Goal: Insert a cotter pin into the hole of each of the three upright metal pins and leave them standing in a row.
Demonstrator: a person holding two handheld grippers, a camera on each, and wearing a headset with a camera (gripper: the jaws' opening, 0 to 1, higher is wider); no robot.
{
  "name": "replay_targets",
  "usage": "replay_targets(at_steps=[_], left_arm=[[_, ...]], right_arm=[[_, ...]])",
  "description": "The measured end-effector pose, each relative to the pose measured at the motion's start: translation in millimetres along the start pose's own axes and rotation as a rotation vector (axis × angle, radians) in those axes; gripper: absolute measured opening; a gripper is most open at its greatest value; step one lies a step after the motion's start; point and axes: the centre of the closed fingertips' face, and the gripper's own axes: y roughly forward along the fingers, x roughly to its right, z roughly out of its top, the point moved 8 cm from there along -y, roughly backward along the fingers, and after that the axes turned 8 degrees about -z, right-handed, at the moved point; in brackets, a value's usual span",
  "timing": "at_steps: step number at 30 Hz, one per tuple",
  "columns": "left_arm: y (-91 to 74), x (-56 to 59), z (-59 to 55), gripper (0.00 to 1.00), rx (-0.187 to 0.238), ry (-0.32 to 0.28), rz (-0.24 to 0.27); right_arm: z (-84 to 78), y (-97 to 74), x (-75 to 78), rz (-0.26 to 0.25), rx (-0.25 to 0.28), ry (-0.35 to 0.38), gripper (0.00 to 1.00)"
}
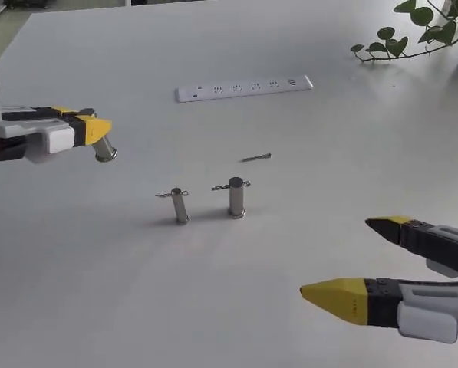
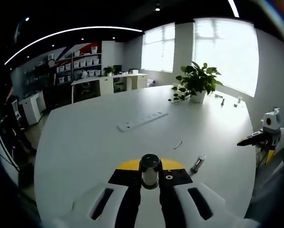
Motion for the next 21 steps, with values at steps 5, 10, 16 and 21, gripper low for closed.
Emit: replay_targets(at_steps=[5, 10, 16, 21], left_arm=[[-10.3, 16.5, -6.2, 0.11, -0.015, -0.020, 0.005], [-8.5, 37.4, -22.8, 0.11, -0.070, 0.021, -0.002], [4.0, 65.5, -49.9, 0.11, -0.063, -0.043, -0.026], [14.9, 89.8, -67.3, 0.11, -0.050, -0.050, -0.028]], right_arm=[[-2.9, -0.6, -2.6, 0.016, -0.024, 0.000, 0.98], [-2.2, -1.0, -2.2, 0.012, -0.028, 0.001, 0.98], [-4.2, -2.7, -2.8, 0.012, -0.051, -0.006, 0.98], [-3.7, -3.4, -2.3, 0.018, -0.047, -0.013, 0.97]])
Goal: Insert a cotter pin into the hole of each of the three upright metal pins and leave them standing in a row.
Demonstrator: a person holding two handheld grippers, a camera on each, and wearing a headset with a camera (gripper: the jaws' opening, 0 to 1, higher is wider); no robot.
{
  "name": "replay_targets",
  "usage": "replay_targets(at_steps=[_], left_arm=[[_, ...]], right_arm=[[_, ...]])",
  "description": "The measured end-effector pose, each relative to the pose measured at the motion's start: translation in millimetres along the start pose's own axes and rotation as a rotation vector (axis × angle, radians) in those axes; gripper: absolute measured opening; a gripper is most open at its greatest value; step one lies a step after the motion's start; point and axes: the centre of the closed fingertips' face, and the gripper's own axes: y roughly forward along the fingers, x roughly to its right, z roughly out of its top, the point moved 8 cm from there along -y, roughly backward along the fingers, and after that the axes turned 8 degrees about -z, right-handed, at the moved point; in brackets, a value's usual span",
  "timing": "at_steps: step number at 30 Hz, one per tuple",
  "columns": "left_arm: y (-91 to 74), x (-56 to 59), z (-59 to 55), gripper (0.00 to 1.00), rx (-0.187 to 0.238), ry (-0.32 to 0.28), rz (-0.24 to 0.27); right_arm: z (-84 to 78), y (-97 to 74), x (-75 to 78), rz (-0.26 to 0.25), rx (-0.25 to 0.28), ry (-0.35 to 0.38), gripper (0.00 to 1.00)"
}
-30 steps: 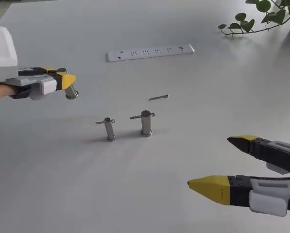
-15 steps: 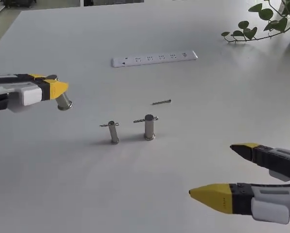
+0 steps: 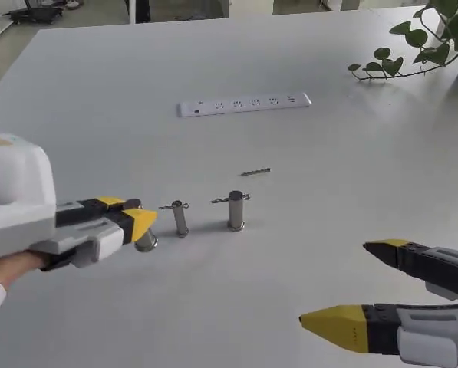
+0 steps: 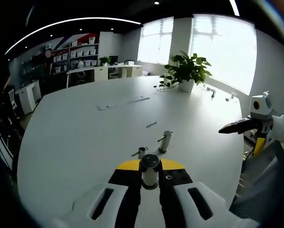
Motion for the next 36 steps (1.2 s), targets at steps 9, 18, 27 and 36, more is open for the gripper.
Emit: replay_targets(at_steps=[9, 18, 27, 36], left_arm=[[23.0, 33.5, -10.7, 0.11, 0.002, 0.057, -0.012], [42.5, 44.1, -19.1, 0.11, 0.007, 0.060, -0.005], [56.6, 48.1, -32.3, 0.11, -0.002, 0.040, 0.005], [62.0, 49.4, -42.8, 0.11, -0.001, 0.030, -0.006]], right_arm=[[-0.3, 2.1, -2.9, 0.028, 0.004, -0.014, 0.96], [-1.8, 2.1, -3.0, 0.038, -0.002, -0.023, 0.96], [-2.5, 1.4, -3.8, 0.046, -0.004, -0.019, 0.95], [-4.5, 0.3, -4.0, 0.042, -0.007, -0.013, 0.94]])
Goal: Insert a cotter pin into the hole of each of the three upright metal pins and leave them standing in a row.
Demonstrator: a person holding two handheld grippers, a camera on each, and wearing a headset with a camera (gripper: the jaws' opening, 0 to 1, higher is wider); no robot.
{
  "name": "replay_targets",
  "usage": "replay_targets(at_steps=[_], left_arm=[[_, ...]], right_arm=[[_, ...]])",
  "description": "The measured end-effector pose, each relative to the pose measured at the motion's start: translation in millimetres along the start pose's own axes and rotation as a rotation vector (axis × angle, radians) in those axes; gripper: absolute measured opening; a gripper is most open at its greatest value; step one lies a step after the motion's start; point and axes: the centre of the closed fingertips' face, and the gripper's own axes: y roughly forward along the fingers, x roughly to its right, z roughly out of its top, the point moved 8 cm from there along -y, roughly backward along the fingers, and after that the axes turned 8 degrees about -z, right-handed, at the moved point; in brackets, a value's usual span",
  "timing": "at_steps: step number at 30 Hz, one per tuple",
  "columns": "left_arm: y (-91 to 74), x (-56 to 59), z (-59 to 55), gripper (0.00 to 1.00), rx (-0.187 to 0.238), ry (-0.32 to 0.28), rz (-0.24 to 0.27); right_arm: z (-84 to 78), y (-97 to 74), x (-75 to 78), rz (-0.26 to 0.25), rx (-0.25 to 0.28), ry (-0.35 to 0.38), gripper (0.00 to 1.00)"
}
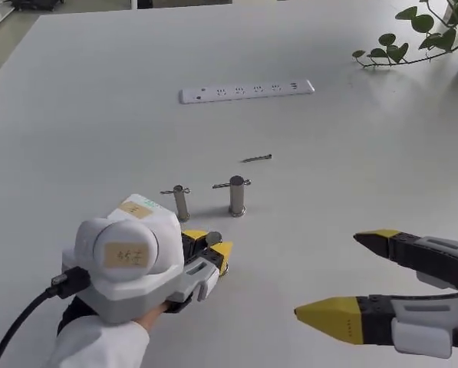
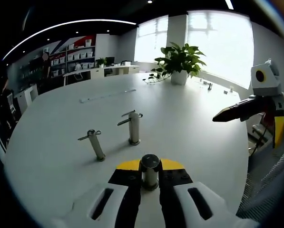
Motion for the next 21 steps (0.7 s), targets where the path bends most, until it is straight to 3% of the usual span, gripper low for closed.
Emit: replay_targets(at_steps=[9, 20, 21], left_arm=[[-0.6, 1.4, -2.4, 0.11, 0.032, 0.054, 0.016], [-3.0, 2.3, -3.7, 0.12, 0.063, 0.053, 0.031], [-3.4, 2.3, -4.1, 0.12, 0.067, 0.031, 0.032]], right_arm=[[1.0, 0.3, -2.5, 0.001, -0.001, -0.003, 0.94], [3.1, -0.1, -4.5, 0.007, 0.005, -0.001, 0.94], [3.6, 0.0, -4.6, 0.009, 0.008, 0.002, 0.94]])
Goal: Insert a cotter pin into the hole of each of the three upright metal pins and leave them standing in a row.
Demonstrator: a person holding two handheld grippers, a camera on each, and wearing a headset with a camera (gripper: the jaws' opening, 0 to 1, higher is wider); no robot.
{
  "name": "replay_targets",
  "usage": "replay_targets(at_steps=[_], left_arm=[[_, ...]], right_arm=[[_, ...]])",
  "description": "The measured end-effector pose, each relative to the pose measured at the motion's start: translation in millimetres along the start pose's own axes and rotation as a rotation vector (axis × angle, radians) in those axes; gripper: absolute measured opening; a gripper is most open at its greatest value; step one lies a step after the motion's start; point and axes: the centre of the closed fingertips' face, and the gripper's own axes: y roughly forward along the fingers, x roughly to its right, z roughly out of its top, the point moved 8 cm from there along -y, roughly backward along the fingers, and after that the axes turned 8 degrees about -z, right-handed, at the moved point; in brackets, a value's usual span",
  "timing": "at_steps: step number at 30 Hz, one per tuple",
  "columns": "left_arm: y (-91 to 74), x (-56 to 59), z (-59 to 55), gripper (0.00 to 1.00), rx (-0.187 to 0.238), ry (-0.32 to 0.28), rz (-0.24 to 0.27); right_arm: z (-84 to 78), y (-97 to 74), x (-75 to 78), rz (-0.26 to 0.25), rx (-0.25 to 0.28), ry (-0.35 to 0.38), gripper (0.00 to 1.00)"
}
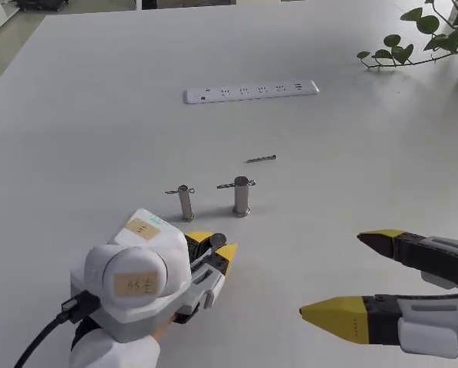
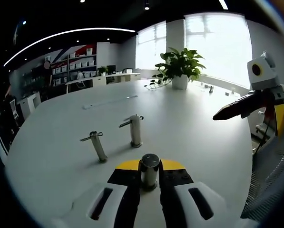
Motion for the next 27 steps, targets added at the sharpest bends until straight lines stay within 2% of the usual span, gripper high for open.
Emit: replay_targets(at_steps=[4, 8, 10, 13, 18, 19, 21, 24, 27], left_arm=[[-3.8, 0.8, -1.8, 0.15, 0.014, -0.026, -0.012], [-10.1, 3.4, -4.8, 0.22, -0.015, -0.036, -0.029], [-15.9, 4.0, -2.3, 0.27, 0.002, -0.071, -0.036], [-22.6, 2.0, 0.1, 0.38, 0.010, -0.079, -0.042], [-38.4, -3.2, 4.4, 0.43, 0.045, -0.093, -0.071], [-42.7, -3.7, 5.8, 0.45, 0.060, -0.121, -0.085], [-48.4, -5.8, 8.1, 0.51, 0.077, -0.128, -0.090], [-58.0, -5.2, 11.9, 0.55, 0.090, -0.151, -0.162], [-64.3, -4.2, 12.9, 0.61, 0.084, -0.166, -0.199]], right_arm=[[1.2, -0.3, -1.0, 0.003, 0.006, 0.001, 0.94], [0.6, -0.5, -0.9, 0.002, 0.001, -0.002, 0.94], [0.4, -1.0, -0.9, 0.001, 0.000, -0.003, 0.93], [0.2, -1.9, -0.8, -0.001, 0.000, -0.003, 0.93], [0.0, -2.5, 0.9, -0.005, -0.006, -0.001, 0.92], [0.1, -2.8, 1.1, -0.005, -0.006, -0.001, 0.92], [0.3, -3.1, 1.5, -0.004, -0.008, -0.003, 0.92], [0.7, -3.2, 2.5, -0.005, -0.012, -0.006, 0.92], [1.3, -3.6, 3.4, -0.005, -0.017, -0.013, 0.92]])
